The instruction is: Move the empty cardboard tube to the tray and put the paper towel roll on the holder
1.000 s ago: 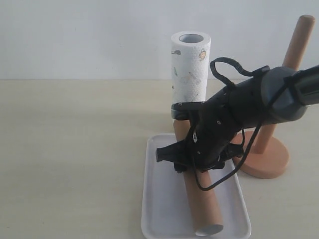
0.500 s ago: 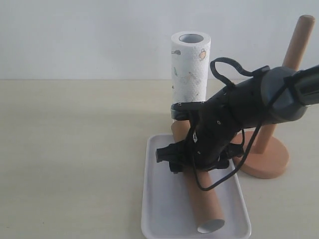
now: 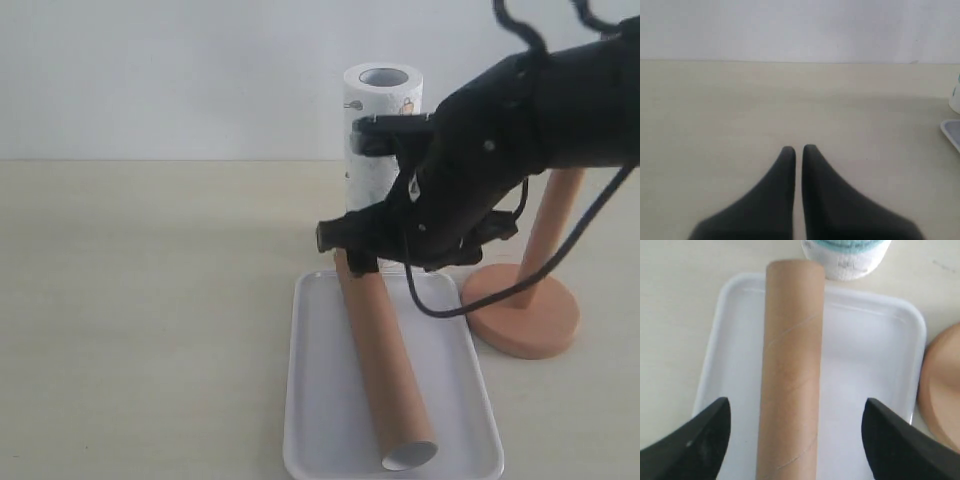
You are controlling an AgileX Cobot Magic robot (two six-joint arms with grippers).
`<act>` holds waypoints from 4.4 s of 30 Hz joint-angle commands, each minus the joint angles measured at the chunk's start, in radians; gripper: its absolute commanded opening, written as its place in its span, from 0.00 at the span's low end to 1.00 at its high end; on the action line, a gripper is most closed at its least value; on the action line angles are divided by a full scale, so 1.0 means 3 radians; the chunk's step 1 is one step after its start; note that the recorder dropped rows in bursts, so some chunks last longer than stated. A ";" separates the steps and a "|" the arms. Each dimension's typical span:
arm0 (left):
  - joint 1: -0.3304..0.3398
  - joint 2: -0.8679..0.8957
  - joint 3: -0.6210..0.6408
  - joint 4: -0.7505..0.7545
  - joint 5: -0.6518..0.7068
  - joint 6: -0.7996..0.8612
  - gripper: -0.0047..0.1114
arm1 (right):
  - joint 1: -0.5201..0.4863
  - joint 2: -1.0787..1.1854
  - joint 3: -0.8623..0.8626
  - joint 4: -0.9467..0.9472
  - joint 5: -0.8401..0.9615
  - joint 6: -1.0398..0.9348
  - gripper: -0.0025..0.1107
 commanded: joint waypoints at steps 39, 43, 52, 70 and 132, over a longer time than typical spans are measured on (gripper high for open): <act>0.0008 -0.0009 0.0013 -0.0026 -0.0021 0.0010 0.08 | -0.0010 -0.2553 -0.0021 -0.0022 0.0882 -0.0775 0.02; 0.0008 -0.0009 0.0013 -0.0026 -0.0021 0.0010 0.08 | -0.0010 -0.2553 -0.0021 -0.0022 0.0882 -0.0775 0.02; 0.0008 -0.0009 0.0013 -0.0026 -0.0021 0.0010 0.08 | -0.0010 -0.2554 -0.0021 -0.0023 0.0871 -0.0775 0.02; 0.0008 -0.0009 0.0013 -0.0026 -0.0021 0.0010 0.08 | -0.0010 -0.2160 0.0765 -0.0046 0.0174 -0.0708 0.02; 0.0008 -0.0009 0.0013 -0.0026 -0.0021 0.0010 0.08 | -0.1437 -0.5688 0.3843 0.0266 -0.1359 -0.0376 0.02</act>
